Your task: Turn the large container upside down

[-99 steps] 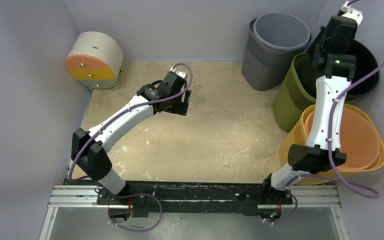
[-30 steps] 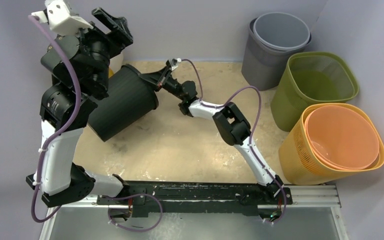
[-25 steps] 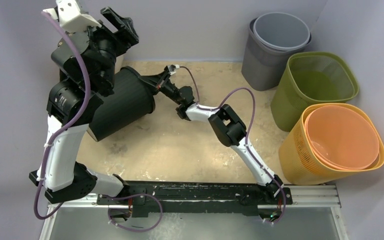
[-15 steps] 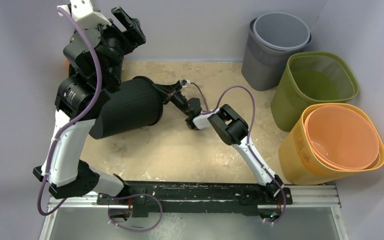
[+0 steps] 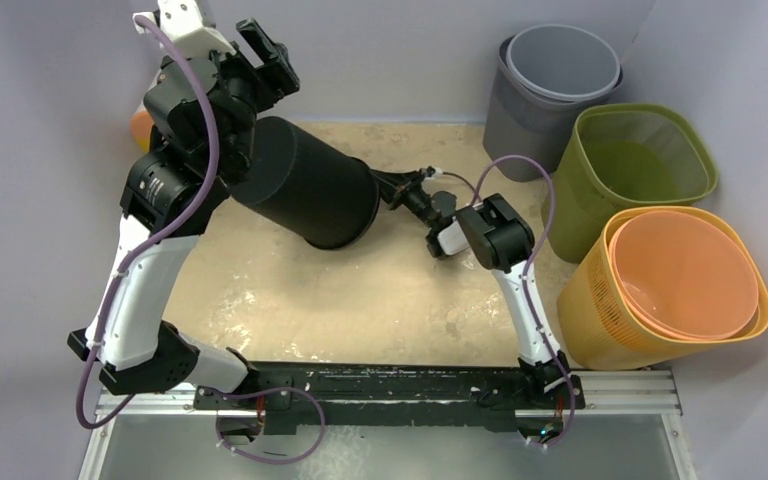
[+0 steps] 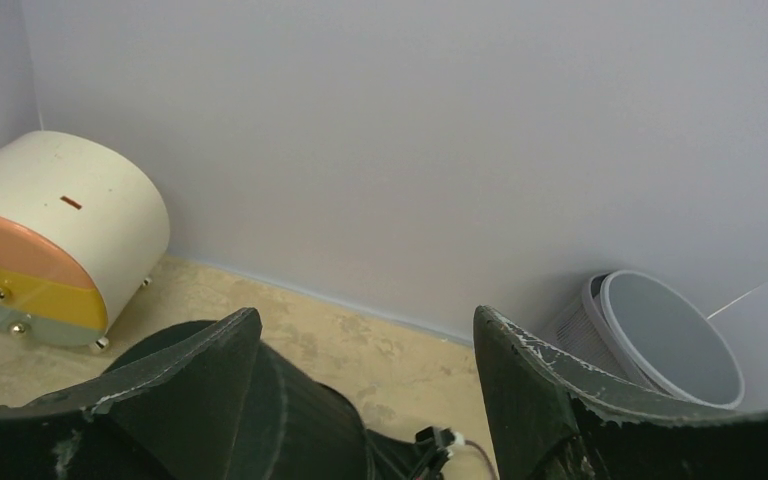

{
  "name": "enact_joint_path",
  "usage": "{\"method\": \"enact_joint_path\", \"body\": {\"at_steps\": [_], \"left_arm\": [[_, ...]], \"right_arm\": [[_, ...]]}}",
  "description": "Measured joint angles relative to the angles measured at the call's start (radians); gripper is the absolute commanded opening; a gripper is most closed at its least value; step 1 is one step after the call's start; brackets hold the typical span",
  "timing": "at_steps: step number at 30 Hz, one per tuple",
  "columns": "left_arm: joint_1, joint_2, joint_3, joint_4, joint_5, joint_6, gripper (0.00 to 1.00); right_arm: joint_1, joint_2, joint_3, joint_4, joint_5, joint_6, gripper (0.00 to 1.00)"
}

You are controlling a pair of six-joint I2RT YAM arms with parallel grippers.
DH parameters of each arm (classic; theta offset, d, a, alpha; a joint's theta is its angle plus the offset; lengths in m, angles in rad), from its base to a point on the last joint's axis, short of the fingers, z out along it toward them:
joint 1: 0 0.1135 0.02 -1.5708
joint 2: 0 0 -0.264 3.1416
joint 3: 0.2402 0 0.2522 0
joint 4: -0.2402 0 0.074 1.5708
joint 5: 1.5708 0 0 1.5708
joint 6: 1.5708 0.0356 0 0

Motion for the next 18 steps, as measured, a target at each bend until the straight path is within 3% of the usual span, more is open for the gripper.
{"method": "enact_joint_path", "body": {"at_steps": [3, 5, 10, 13, 18], "left_arm": [[0.000, 0.000, -0.019, -0.002, 0.005, -0.001, 0.76], [0.000, 0.000, -0.031, -0.004, 0.006, -0.003, 0.76], [0.000, 0.001, -0.062, -0.009, 0.012, -0.005, 0.77], [0.000, 0.001, -0.085, -0.009, 0.018, -0.007, 0.77], [0.000, 0.001, -0.117, -0.015, 0.022, -0.019, 0.77]], "right_arm": [[-0.047, -0.025, -0.022, -0.016, -0.058, -0.059, 0.14], [-0.076, -0.046, -0.029, -0.046, -0.094, -0.111, 0.28], [-0.114, -0.082, -0.037, -0.169, -0.156, -0.278, 0.36], [-0.117, -0.082, -0.054, -0.230, -0.172, -0.347, 0.47], [-0.122, -0.082, -0.066, -0.353, -0.200, -0.460, 0.51]]}}
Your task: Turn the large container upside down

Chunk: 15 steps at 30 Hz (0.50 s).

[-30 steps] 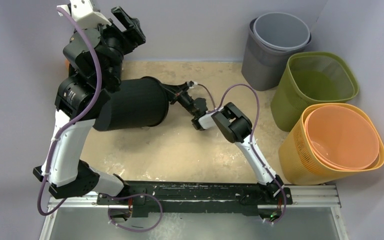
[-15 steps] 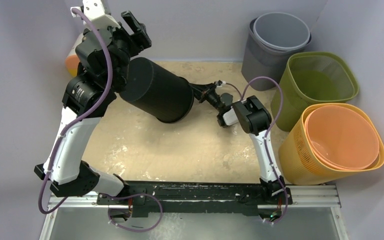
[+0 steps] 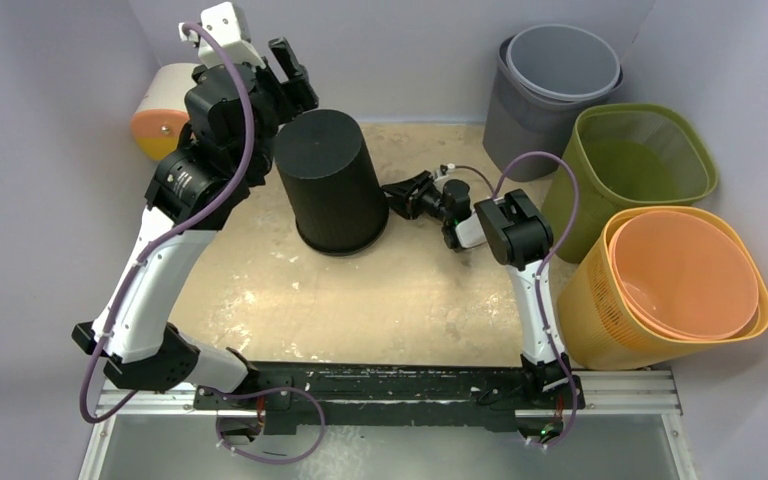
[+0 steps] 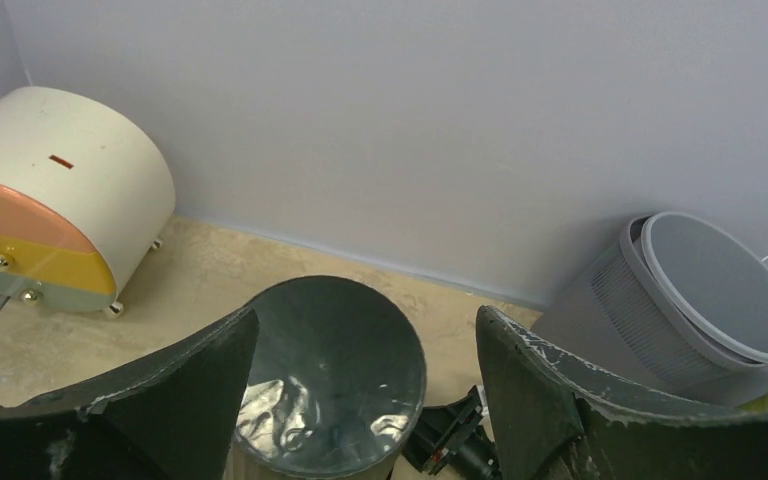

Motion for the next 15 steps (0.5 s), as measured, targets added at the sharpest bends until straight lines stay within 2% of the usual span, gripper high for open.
{"method": "enact_joint_path", "body": {"at_steps": [4, 9, 10, 11, 15], "left_arm": [[0.000, 0.000, -0.004, -0.008, 0.000, -0.011, 0.77], [0.000, -0.014, -0.045, -0.016, 0.000, -0.027, 0.78], [0.000, -0.019, -0.061, -0.018, 0.001, -0.030, 0.78], [0.000, -0.022, -0.070, -0.021, 0.002, -0.033, 0.78], [0.000, -0.025, -0.093, -0.042, 0.008, -0.041, 0.78]], "right_arm": [[-0.003, -0.016, 0.035, -0.160, -0.021, -0.124, 0.71], [-0.006, -0.106, 0.187, -0.522, 0.028, -0.391, 0.87], [-0.006, -0.129, 0.230, -0.627, 0.060, -0.458, 0.97], [-0.006, -0.145, 0.255, -0.688, 0.079, -0.502, 0.99], [-0.006, -0.228, 0.359, -0.994, 0.211, -0.710, 1.00]]}}
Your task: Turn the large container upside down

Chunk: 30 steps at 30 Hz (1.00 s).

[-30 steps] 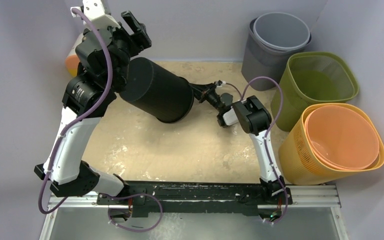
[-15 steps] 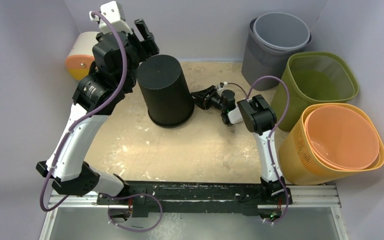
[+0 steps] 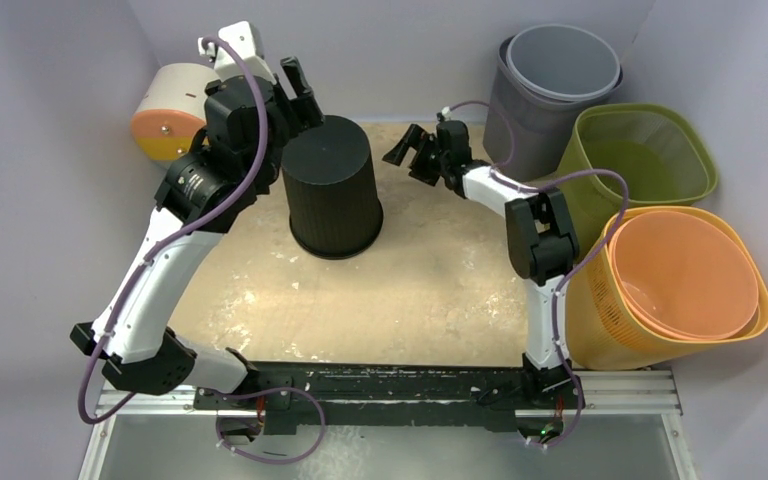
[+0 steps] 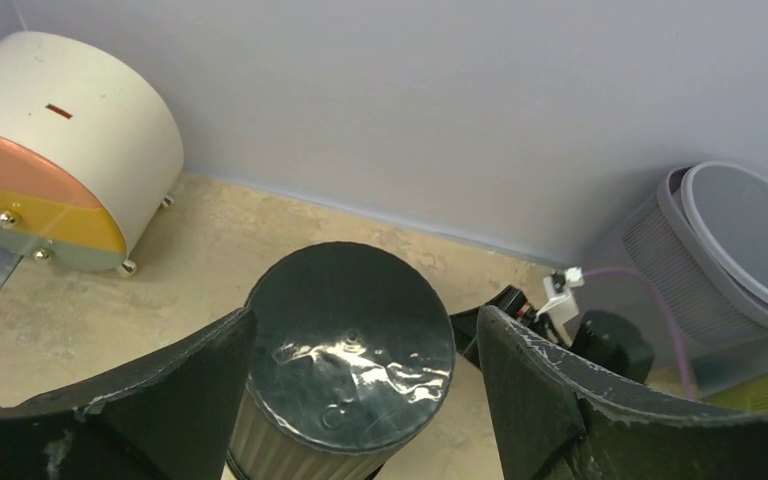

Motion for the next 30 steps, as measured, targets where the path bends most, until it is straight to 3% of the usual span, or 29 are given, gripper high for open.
{"method": "enact_joint_path", "body": {"at_steps": [9, 16, 20, 30], "left_arm": [[0.000, -0.002, -0.087, -0.052, 0.034, -0.026, 0.78], [0.000, 0.011, -0.120, -0.082, 0.072, -0.032, 0.78], [0.000, 0.012, -0.116, -0.087, 0.073, -0.028, 0.78], [0.000, -0.010, -0.092, -0.046, 0.033, 0.029, 0.78]], "right_arm": [[0.028, -0.210, -0.026, -0.464, 0.301, -0.360, 1.00], [0.192, -0.276, -0.085, -0.605, 0.342, -0.502, 1.00], [0.240, -0.195, 0.001, -0.638, 0.296, -0.531, 1.00], [0.204, 0.163, 0.468, -0.636, 0.171, -0.562, 1.00]]}}
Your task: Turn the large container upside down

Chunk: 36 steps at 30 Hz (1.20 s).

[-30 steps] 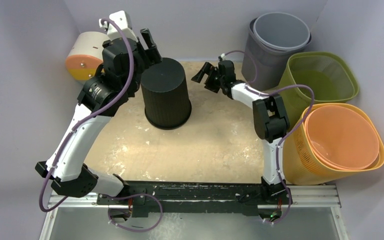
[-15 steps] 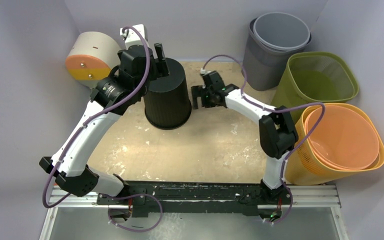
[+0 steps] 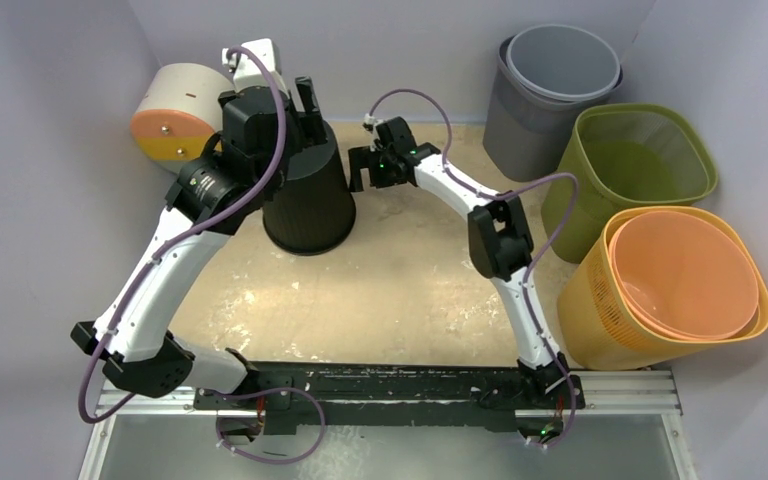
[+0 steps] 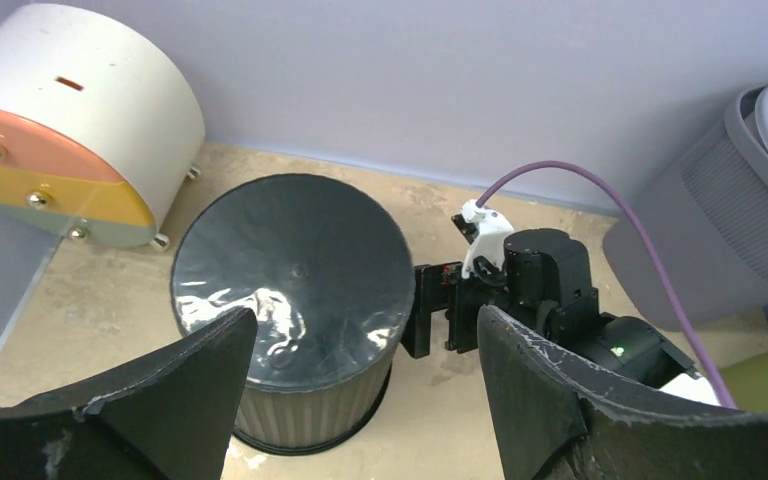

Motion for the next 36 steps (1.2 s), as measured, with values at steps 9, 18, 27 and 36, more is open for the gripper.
{"method": "enact_joint_path", "body": {"at_steps": [9, 18, 27, 36], "left_arm": [[0.000, -0.014, 0.002, 0.005, -0.050, 0.040, 0.79], [0.001, -0.023, -0.153, 0.003, -0.002, -0.006, 0.78], [0.033, -0.051, -0.426, -0.094, 0.039, -0.211, 0.76], [0.034, -0.226, -0.661, -0.158, 0.016, -0.390, 0.75]], "right_arm": [[0.104, 0.207, 0.283, 0.008, -0.216, 0.011, 1.00], [0.159, 0.103, 0.072, 0.092, -0.314, 0.103, 1.00], [-0.142, -0.161, -0.269, 0.092, -0.153, 0.082, 1.00], [-0.079, -0.318, -0.491, 0.085, -0.138, 0.013, 1.00]]}}
